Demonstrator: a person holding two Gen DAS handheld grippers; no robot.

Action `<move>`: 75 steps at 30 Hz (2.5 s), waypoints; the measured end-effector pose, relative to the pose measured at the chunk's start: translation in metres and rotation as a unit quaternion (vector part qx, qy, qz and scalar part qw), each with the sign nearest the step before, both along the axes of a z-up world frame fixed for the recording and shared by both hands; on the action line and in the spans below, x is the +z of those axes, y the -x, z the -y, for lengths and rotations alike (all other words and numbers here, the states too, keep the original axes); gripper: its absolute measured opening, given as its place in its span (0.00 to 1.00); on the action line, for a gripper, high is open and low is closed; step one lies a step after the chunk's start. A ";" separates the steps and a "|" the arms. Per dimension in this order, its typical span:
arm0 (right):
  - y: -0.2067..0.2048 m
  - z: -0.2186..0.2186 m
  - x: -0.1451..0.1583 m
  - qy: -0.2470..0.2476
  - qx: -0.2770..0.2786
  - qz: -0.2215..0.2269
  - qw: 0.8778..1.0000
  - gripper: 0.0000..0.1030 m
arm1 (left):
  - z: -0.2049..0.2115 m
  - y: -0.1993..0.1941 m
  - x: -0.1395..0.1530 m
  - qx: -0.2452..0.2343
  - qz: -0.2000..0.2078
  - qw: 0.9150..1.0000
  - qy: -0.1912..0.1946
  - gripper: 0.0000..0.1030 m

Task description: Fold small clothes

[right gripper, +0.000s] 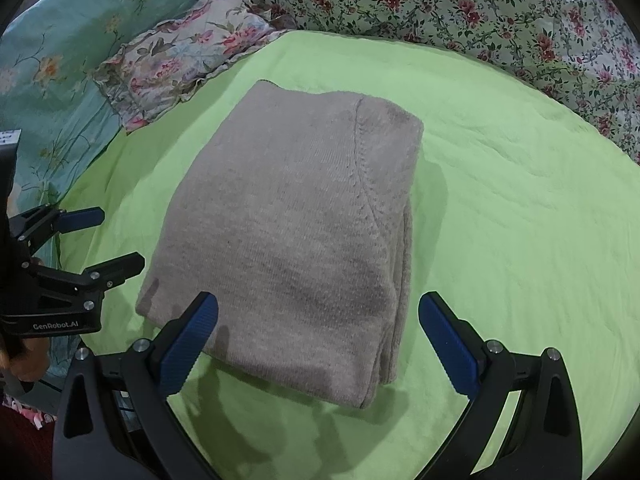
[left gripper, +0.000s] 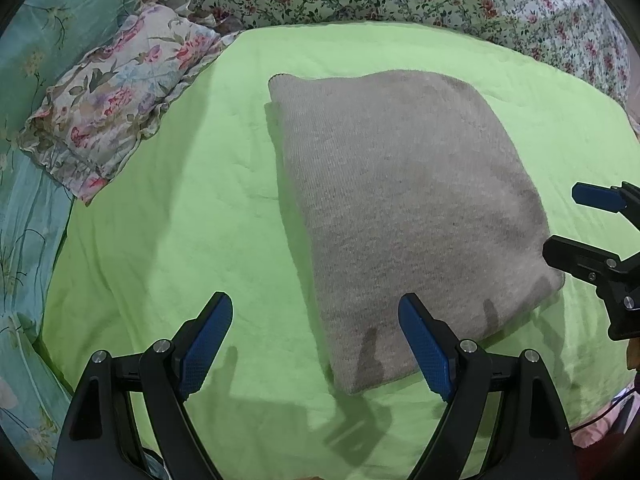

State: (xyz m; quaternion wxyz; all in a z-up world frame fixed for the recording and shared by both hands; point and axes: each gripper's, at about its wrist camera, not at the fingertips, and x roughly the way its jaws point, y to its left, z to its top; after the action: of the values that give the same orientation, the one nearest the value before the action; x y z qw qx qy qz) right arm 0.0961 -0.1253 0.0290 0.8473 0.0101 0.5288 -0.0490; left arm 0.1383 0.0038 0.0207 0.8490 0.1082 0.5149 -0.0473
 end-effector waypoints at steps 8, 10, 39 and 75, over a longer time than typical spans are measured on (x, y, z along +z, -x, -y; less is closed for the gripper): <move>0.000 0.000 0.000 -0.003 -0.002 0.001 1.000 0.97 | 0.000 -0.003 0.002 0.000 -0.001 1.000 0.005 0.83; 0.000 0.001 0.000 -0.004 -0.003 0.001 1.000 0.97 | 0.000 -0.003 0.002 0.000 0.000 1.000 0.003 0.83; 0.001 0.011 -0.002 -0.011 -0.016 -0.002 1.000 0.97 | -0.001 -0.007 0.000 -0.001 -0.008 1.000 0.010 0.83; -0.005 0.024 0.000 -0.016 -0.032 0.003 0.999 0.97 | -0.001 -0.012 0.003 -0.010 0.005 1.000 0.017 0.83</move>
State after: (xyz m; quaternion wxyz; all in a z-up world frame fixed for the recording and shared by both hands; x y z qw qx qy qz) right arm 0.1009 -0.1492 0.0292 0.8465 0.0404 0.5265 -0.0681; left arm 0.1501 0.0045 0.0237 0.8531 0.0992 0.5084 -0.0634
